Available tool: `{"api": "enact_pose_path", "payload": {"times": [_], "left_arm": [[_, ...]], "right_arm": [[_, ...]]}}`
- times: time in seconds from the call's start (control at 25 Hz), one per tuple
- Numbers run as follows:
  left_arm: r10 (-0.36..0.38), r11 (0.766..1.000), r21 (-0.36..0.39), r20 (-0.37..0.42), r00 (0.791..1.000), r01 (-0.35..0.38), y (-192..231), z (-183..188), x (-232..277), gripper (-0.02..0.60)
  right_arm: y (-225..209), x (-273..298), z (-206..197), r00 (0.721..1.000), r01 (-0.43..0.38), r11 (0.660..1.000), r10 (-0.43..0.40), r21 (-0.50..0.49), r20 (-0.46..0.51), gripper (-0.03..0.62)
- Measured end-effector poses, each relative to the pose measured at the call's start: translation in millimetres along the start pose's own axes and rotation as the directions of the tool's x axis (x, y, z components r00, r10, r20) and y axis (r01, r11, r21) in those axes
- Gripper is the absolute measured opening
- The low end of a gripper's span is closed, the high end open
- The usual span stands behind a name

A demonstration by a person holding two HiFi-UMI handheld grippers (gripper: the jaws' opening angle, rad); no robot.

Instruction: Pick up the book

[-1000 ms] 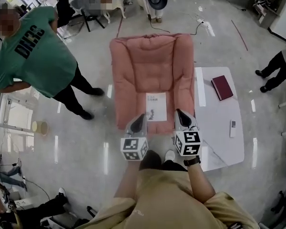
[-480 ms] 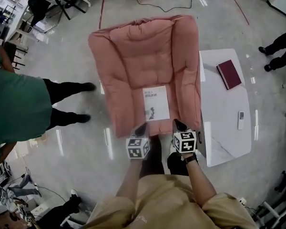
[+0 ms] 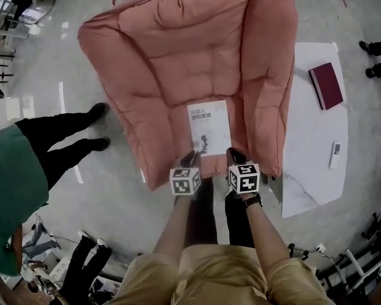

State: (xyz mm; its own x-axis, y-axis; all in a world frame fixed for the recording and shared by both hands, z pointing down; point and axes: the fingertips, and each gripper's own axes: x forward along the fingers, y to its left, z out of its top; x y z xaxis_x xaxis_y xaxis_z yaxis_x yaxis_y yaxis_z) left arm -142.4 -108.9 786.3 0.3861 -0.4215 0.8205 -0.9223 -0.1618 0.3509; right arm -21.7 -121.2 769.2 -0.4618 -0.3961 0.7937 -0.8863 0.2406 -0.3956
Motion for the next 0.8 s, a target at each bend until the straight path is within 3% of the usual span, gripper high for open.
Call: {"api": "enact_pose_path", "payload": {"times": [0.32,0.56,0.8], "left_arm": [[0.0,0.999,-0.05,-0.124,0.992,-0.006,43.1,-51.1,91.9,0.145],[0.027,0.996,-0.079,-0.153,0.988,-0.04,67.0,-70.9,128.8,0.227],[0.034,0.995,-0.083,-0.164,0.986,-0.048,79.7,-79.2,144.7,0.216]], "right_arm": [[-8.9,46.3,-12.3,0.999,-0.031,0.999,0.03,-0.024,-0.031,0.018],[-16.1,55.4,-32.2,0.996,-0.04,0.997,0.034,-0.069,-0.08,0.017],[-33.6,59.7,-34.6,0.997,-0.02,0.999,0.018,-0.033,-0.076,0.015]]}}
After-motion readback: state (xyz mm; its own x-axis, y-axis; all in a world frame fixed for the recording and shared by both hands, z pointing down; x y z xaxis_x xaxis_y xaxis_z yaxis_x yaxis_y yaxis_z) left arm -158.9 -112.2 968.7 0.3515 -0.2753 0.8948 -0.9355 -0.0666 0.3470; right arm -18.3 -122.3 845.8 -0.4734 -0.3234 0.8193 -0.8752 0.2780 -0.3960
